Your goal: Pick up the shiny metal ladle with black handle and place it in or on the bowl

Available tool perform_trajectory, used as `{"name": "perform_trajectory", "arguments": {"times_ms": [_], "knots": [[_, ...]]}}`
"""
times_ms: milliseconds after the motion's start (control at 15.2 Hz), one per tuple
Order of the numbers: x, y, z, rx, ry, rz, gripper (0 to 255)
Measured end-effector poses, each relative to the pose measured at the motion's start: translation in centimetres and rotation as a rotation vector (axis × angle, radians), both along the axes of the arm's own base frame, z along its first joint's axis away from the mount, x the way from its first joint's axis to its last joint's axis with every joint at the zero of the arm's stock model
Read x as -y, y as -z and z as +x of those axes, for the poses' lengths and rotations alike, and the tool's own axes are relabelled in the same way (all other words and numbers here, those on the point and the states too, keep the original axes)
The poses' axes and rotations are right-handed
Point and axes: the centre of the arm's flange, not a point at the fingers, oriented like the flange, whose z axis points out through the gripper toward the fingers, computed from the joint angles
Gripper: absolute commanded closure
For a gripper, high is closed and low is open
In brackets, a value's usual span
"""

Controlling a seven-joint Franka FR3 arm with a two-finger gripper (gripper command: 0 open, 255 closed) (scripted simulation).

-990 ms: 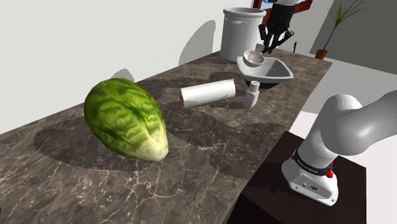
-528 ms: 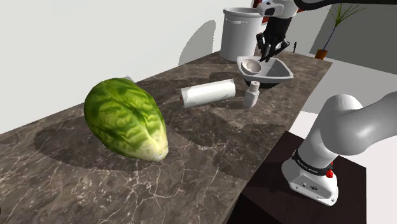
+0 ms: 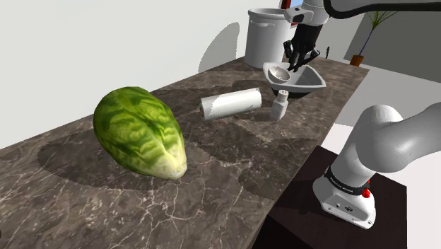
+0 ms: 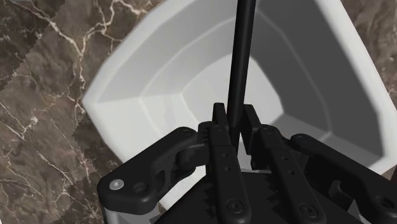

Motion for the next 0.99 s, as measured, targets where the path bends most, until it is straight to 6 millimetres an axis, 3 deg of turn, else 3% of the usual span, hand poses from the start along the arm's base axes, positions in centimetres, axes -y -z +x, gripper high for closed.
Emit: {"name": "perform_trajectory", "arguments": {"times_ms": [66, 462, 726, 990], "knots": [[0.0, 0.0, 0.0, 0.000, 0.000, 0.000, 0], [-0.1, 0.3, 0.0, -0.011, -0.001, 0.002, 0], [-0.5, -3.6, -0.4, -0.010, -0.001, 0.002, 0], [-0.6, -4.5, -0.4, -0.011, -0.001, 0.002, 0]]}}
